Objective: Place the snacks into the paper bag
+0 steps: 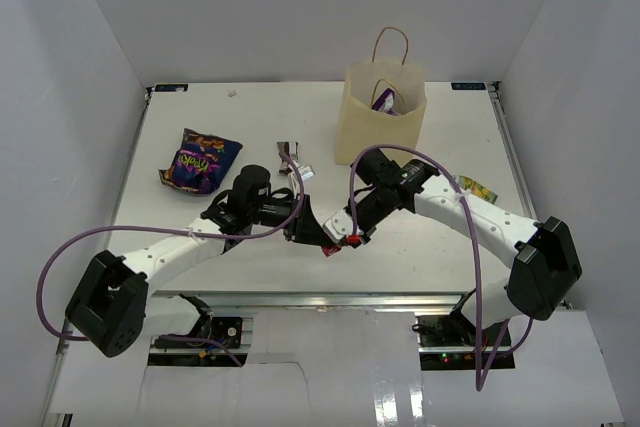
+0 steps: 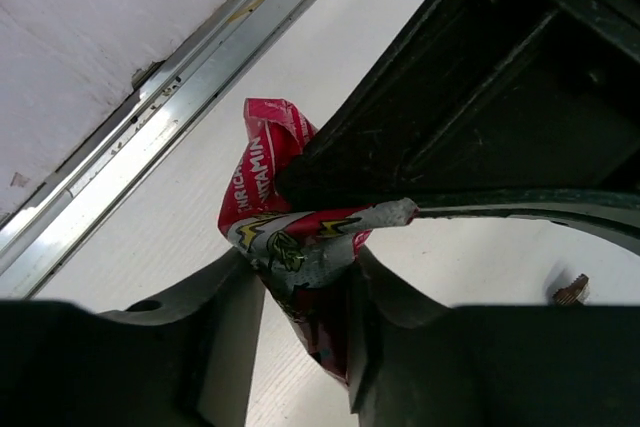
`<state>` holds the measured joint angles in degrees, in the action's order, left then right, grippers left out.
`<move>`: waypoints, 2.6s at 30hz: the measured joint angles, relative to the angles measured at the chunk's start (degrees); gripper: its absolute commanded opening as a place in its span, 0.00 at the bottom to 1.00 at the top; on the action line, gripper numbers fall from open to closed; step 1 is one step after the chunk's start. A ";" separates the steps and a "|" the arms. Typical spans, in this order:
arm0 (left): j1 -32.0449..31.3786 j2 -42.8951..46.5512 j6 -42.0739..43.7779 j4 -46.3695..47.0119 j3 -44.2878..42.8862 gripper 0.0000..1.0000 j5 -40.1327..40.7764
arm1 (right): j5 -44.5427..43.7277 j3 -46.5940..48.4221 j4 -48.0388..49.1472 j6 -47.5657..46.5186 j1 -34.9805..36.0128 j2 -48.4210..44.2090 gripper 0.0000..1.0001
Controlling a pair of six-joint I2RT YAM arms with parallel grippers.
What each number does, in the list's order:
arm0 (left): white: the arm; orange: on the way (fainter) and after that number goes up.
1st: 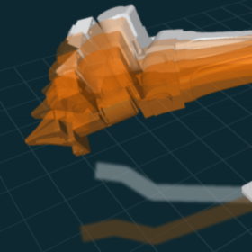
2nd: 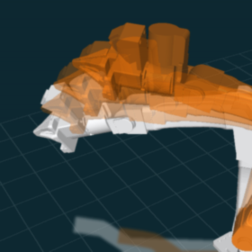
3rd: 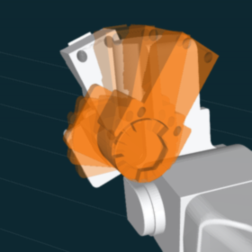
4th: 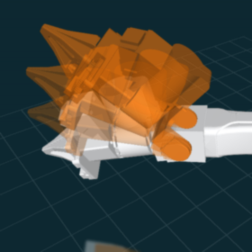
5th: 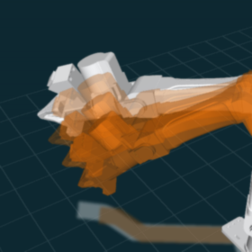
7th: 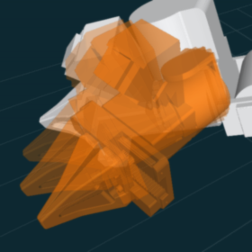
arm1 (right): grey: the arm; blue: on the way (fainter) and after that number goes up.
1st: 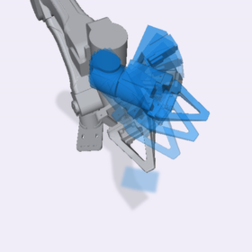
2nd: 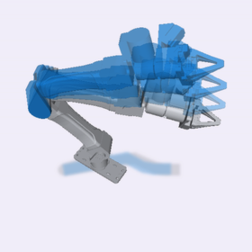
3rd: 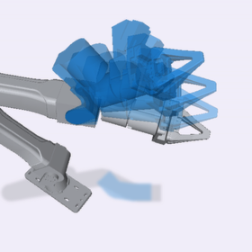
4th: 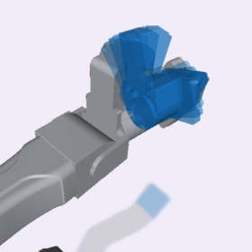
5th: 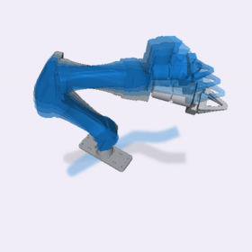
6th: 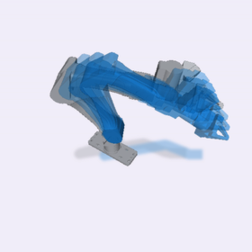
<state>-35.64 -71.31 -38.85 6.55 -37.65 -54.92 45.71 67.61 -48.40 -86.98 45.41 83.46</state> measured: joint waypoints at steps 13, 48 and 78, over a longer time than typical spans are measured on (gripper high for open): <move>0.07 5.09 3.76 -7.72 -6.19 0.65 5.25 | -1.79 -1.16 -0.79 3.23 0.09 -3.93 0.08; 0.61 21.24 3.85 -28.59 -4.46 0.97 51.47 | -11.19 40.09 27.28 70.44 -34.93 16.04 0.27; 13.29 -43.93 13.00 -29.46 -47.28 0.61 58.49 | 4.48 4.39 10.10 50.16 -49.05 -15.89 0.94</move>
<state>-22.35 -115.24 -25.85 -22.92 -84.93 3.57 50.19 72.01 -38.30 -36.82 -3.64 67.57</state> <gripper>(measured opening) 0.618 0.951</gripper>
